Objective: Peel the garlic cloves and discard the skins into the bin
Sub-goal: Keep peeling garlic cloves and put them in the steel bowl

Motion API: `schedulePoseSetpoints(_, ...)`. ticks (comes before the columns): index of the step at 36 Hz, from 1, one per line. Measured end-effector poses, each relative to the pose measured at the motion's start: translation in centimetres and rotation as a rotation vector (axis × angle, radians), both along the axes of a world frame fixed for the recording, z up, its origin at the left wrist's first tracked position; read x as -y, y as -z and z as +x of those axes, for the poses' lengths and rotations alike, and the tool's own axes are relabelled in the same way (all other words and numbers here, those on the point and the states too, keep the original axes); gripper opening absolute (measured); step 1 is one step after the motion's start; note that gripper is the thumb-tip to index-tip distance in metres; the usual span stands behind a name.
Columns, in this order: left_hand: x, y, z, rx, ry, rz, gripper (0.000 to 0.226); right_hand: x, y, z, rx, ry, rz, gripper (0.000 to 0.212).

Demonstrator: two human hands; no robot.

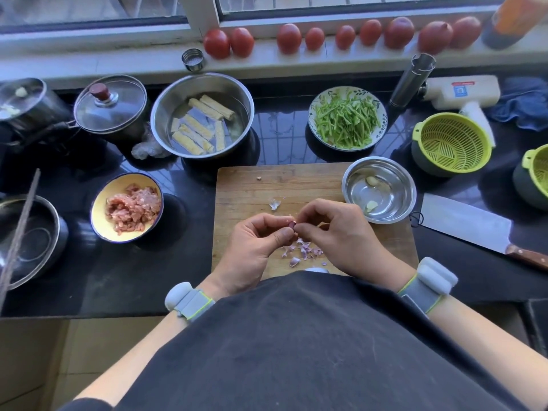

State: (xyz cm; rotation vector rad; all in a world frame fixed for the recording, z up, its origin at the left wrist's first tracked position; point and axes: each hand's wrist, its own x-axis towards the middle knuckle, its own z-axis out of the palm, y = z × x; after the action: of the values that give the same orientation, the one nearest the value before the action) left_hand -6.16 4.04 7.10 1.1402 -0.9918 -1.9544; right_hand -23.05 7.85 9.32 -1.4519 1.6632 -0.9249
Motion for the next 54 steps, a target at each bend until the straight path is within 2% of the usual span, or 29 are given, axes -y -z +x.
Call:
schedulePoseSetpoints(4,0.0,-0.1,0.2,0.117,0.053,-0.190,0.020,-0.1,-0.1,-0.1,0.209,0.077,0.137,0.008)
schedulePoseSetpoints(10,0.3,-0.1,0.4,0.337,0.112,-0.598,0.023,-0.3,-0.2,0.2,0.364,0.124,0.265,0.003)
schedulePoseSetpoints(13,0.5,-0.2,0.2,0.405,0.112,-0.721,0.022,-0.4,-0.1,0.3,0.419,0.129,0.306,0.003)
schedulePoseSetpoints(18,0.3,-0.2,0.0,0.454,0.131,-0.716,0.019,-0.3,-0.2,0.5,0.506,0.149,0.347,0.007)
schedulePoseSetpoints(21,0.2,0.0,0.0,0.392,0.141,-0.563,0.021,-0.3,0.0,0.5,0.566,0.182,0.369,0.009)
schedulePoseSetpoints(24,0.1,-0.1,0.0,0.284,0.128,-0.327,0.014,-0.2,0.3,0.2,0.491,0.192,0.345,0.004)
schedulePoseSetpoints(27,0.2,0.0,0.0,0.246,0.103,-0.223,0.013,-0.3,0.8,0.0,0.375,0.176,0.313,0.008)
schedulePoseSetpoints(32,0.3,-0.3,-0.1,0.248,0.113,-0.182,0.019,-0.2,0.9,0.1,0.198,0.155,0.251,0.013)
schedulePoseSetpoints(37,0.1,-0.6,-0.1,0.299,0.140,-0.216,0.017,-0.3,0.7,0.1,-0.159,0.058,0.112,0.009)
schedulePoseSetpoints(40,0.1,-0.6,-0.1,0.337,0.152,-0.234,0.018,-0.3,0.6,0.0,-0.297,0.003,0.047,0.006)
schedulePoseSetpoints(45,0.2,-0.9,-0.2,0.331,0.125,-0.214,0.015,-0.2,0.5,-0.3,-0.375,-0.055,-0.019,0.007)
schedulePoseSetpoints(54,0.3,-0.5,-0.1,0.332,0.137,-0.209,0.015,-0.1,0.5,-0.4,-0.356,-0.061,-0.053,0.008)
